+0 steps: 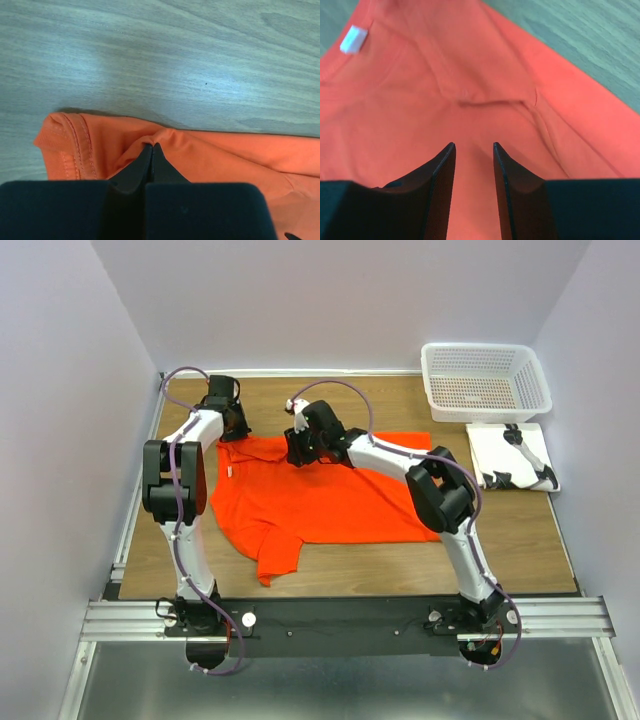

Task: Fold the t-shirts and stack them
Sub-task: Fold the tshirt

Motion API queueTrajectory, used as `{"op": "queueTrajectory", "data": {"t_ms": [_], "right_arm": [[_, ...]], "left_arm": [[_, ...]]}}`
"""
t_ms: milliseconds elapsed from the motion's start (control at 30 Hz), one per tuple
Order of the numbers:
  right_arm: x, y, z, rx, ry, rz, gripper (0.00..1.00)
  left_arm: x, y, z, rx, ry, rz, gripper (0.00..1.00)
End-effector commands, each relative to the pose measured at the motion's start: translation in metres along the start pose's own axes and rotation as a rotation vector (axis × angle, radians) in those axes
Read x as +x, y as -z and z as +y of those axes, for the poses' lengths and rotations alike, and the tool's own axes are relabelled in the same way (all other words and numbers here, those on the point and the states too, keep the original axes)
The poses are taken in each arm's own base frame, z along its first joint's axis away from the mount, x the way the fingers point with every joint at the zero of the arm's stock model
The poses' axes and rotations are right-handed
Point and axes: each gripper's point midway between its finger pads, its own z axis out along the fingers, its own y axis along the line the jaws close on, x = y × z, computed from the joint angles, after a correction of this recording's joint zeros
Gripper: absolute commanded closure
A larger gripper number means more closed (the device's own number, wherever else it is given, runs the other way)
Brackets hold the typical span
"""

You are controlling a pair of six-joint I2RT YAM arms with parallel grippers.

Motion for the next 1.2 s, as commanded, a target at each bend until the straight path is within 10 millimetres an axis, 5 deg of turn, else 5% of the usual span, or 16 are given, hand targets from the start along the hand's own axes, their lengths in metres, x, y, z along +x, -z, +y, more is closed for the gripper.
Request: {"op": "queueTrajectory", "data": {"t_ms": [0,400,600,900,1000,1167], "right_arm": [[-0.018,-0.020,0.003,0.016,-0.230,-0.093,0.55],[-0.009,-0.053,0.019,-0.093,-0.685,-0.174,0.52],[0.011,-0.061,0.012,-0.057,-0.797,-0.166,0.52],[0.015,-0.071,0.011,-0.087,-0.901,-0.196,0.53],[0.012,-0.072,0.013,-0.096,-0.902,-0.199,0.57],[0.003,-0.063,0.017,-0.106,-0.880,-0.209,0.82]], "left_arm": [[-0.008,-0.004,0.003,-0.019,-0.011,-0.030,1.00],[-0.008,0.001,0.003,-0.018,-0.011,-0.033,1.00],[-0.009,0.002,0.003,-0.017,-0.011,-0.036,1.00],[-0.006,0.003,0.002,-0.014,-0.003,-0.028,1.00],[-0.006,0.004,0.003,-0.018,-0.005,-0.028,1.00],[-0.010,0.011,0.000,-0.013,0.000,-0.028,1.00]]}}
